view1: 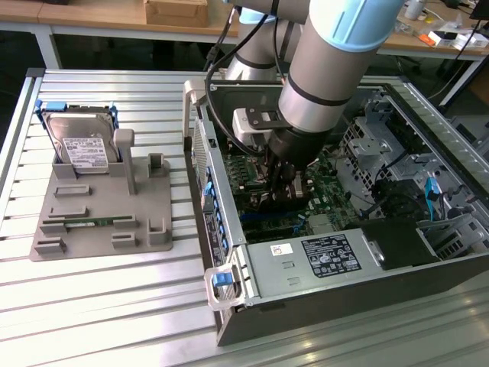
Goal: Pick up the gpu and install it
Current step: 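Insert the gpu into the slot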
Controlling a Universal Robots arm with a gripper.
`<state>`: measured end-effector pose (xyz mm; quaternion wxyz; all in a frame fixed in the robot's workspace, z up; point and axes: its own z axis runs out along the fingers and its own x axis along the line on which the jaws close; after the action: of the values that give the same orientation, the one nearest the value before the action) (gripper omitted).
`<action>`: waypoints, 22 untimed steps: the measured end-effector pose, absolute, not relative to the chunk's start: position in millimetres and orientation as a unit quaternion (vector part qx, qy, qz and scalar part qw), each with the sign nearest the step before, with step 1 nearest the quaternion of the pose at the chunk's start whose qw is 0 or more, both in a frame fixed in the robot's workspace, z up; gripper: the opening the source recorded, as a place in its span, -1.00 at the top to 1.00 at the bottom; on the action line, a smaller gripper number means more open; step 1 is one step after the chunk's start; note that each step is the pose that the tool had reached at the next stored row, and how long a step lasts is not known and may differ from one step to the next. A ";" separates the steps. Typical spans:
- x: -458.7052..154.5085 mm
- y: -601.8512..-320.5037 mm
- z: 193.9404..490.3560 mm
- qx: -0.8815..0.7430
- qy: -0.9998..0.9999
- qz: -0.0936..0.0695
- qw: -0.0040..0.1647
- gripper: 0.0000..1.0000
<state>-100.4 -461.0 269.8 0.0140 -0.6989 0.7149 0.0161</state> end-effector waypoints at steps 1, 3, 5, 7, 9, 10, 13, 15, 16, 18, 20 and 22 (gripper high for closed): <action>-100.4 -461.0 269.7 -0.699 0.715 0.016 0.014 0.49; -100.4 -461.0 269.3 -0.699 0.715 0.016 0.014 0.49; -100.4 -461.0 268.5 -0.699 0.715 0.016 0.014 0.49; -100.4 -461.0 268.4 -0.699 0.715 0.016 0.014 0.49; -100.3 -460.9 268.2 -0.699 0.715 0.016 0.014 0.49; -100.3 -460.9 268.4 -0.699 0.715 0.015 0.013 0.49; -100.1 -460.3 269.1 -0.699 0.715 0.013 0.011 0.49; -100.1 -460.3 270.1 -0.699 0.715 0.013 0.011 0.49; -100.2 -460.3 270.7 -0.699 0.715 0.013 0.011 0.49; -100.2 -460.2 271.3 -0.699 0.715 0.013 0.011 0.49; -100.1 -460.3 271.4 -0.699 0.715 0.012 0.010 0.49; -99.8 -459.8 271.5 -0.699 0.715 0.009 0.007 0.49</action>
<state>-99.8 -459.8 271.5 0.0069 -0.6990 0.7150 0.0088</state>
